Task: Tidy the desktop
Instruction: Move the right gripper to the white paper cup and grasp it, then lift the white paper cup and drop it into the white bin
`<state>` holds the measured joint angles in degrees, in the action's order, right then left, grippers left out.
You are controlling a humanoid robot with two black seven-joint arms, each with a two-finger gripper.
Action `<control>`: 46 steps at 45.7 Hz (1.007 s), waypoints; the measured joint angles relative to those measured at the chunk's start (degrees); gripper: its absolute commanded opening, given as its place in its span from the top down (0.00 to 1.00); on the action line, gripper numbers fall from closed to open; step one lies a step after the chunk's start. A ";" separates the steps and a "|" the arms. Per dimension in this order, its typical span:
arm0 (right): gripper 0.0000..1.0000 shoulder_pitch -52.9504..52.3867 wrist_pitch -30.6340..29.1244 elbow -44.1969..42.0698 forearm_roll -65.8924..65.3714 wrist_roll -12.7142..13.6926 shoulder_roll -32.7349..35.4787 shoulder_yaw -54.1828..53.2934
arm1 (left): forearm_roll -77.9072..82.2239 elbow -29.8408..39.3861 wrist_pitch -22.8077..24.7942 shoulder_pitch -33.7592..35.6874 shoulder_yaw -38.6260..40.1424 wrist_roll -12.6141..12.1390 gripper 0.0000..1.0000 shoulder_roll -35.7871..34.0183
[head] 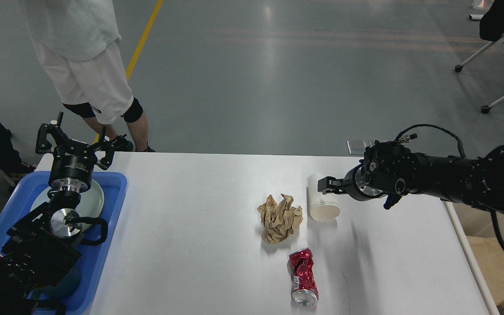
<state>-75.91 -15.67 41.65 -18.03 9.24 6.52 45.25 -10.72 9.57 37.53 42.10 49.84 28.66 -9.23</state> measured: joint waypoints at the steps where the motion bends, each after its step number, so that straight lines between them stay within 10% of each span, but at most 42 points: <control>1: 0.00 0.30 0.42 -0.34 -0.02 0.00 -0.13 -0.14 | 0.00 0.00 0.00 0.00 0.00 0.00 0.04 0.00; 36: 0.01 10.24 3.88 -11.62 -0.17 -0.01 -7.43 0.13 | 0.00 0.01 0.00 0.00 0.00 0.00 0.04 0.00; 46: 0.63 11.22 4.71 -11.82 -0.10 0.07 -7.48 -0.01 | 0.00 0.01 0.00 0.00 0.00 0.00 0.04 0.00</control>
<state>-64.68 -10.96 29.83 -18.13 9.31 -0.96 45.24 -10.72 9.58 37.53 42.10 49.83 28.66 -9.23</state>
